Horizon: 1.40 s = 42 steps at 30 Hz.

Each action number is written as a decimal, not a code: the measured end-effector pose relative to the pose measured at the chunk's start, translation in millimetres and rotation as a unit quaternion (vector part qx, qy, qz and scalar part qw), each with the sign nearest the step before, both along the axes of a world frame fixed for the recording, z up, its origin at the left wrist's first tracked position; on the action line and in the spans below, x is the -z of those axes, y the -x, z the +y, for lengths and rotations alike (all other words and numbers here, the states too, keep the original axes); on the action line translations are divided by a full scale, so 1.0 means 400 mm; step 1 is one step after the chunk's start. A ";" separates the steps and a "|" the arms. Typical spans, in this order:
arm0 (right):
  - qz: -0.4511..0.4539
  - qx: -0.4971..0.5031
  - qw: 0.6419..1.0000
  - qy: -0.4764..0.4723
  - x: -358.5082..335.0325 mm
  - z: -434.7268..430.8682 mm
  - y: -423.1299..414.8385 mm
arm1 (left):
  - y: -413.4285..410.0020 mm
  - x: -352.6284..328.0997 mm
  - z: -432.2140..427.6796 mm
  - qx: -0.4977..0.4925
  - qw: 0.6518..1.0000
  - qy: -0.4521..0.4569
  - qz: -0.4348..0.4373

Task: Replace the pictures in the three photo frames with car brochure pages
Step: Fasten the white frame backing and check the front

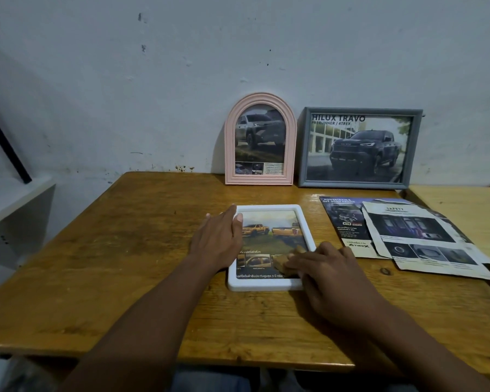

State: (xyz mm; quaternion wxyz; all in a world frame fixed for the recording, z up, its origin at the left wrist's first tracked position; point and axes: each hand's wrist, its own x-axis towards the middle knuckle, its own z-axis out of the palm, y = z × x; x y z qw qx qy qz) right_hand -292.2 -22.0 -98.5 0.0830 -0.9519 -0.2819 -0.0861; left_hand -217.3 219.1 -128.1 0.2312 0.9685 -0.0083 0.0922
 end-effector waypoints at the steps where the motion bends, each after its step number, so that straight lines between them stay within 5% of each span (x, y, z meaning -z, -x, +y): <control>1: -0.024 0.023 0.999 0.016 0.000 0.007 0.009 | 0.000 0.000 -0.001 -0.001 1.000 -0.001 -0.001; 7: 0.020 0.137 0.990 -0.031 -0.002 0.177 0.051 | -0.003 0.005 -0.001 -0.007 1.000 -0.010 -0.009; 12: 0.044 0.051 0.994 -0.081 0.003 0.245 0.055 | -0.007 0.008 0.004 -0.009 1.000 -0.009 -0.014; 18: 0.079 -0.086 0.985 -0.129 -0.005 0.074 0.006 | -0.007 0.000 0.003 -0.010 1.000 -0.020 -0.008; 26: -0.048 -0.082 0.995 0.031 0.009 -0.069 -0.014 | -0.003 -0.021 -0.006 -0.006 0.995 -0.097 0.006; 31: 0.040 0.025 0.995 -0.083 -0.051 -0.103 -0.033 | -0.005 -0.035 -0.011 0.017 0.986 -0.164 0.019; 32: 0.106 0.078 0.972 -0.195 -0.080 -0.117 -0.037 | -0.008 -0.036 -0.010 0.023 0.985 -0.172 0.022; 33: 0.188 0.128 0.910 -0.346 -0.106 -0.130 -0.045 | -0.011 -0.039 -0.010 0.030 0.983 -0.182 0.021; 35: 0.301 0.223 0.725 -0.578 -0.138 -0.155 -0.086 | -0.020 -0.047 -0.009 0.051 0.977 -0.207 0.007; 37: 0.343 0.284 0.600 -0.665 -0.147 -0.157 -0.141 | -0.023 -0.061 -0.013 0.068 0.977 -0.201 -0.009; 39: 0.358 0.306 0.560 -0.682 -0.145 -0.132 -0.196 | -0.016 -0.080 -0.027 0.079 0.985 -0.154 -0.004; 42: 0.333 0.297 0.615 -0.650 -0.129 -0.074 -0.276 | 0.014 -0.089 -0.063 0.116 0.986 -0.113 0.034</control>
